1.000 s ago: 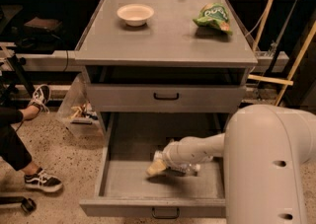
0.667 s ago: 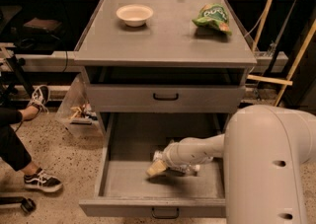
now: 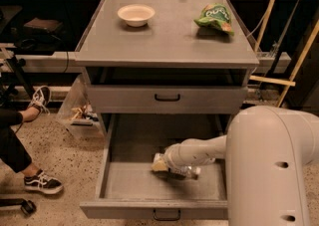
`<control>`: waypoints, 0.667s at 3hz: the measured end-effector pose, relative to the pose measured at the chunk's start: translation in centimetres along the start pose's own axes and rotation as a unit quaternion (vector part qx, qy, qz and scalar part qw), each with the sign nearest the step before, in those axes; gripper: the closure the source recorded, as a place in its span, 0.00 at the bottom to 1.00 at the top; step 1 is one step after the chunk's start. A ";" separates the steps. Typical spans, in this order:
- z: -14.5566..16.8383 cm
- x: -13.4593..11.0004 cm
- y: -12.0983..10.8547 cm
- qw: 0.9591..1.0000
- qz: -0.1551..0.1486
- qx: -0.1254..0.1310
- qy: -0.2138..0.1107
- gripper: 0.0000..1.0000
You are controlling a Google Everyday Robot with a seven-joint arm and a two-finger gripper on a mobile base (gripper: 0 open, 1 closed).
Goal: Pick blue plastic bottle from middle drawer and place on counter
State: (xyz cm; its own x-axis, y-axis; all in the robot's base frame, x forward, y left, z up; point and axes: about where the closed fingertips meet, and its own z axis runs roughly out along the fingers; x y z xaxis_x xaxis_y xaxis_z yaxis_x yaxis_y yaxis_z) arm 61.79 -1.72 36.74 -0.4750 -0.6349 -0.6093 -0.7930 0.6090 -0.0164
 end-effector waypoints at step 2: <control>-1.8 -0.7 -1.6 0.999 0.015 0.023 -0.016 0.88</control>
Offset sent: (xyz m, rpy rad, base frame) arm 0.0231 -0.0373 0.0469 0.0345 -0.0874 -0.1262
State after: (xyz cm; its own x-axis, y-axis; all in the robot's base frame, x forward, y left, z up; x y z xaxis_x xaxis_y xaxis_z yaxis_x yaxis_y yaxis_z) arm 62.73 -3.14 38.63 -0.4850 -0.6006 -0.6357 -0.7595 0.6496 -0.0344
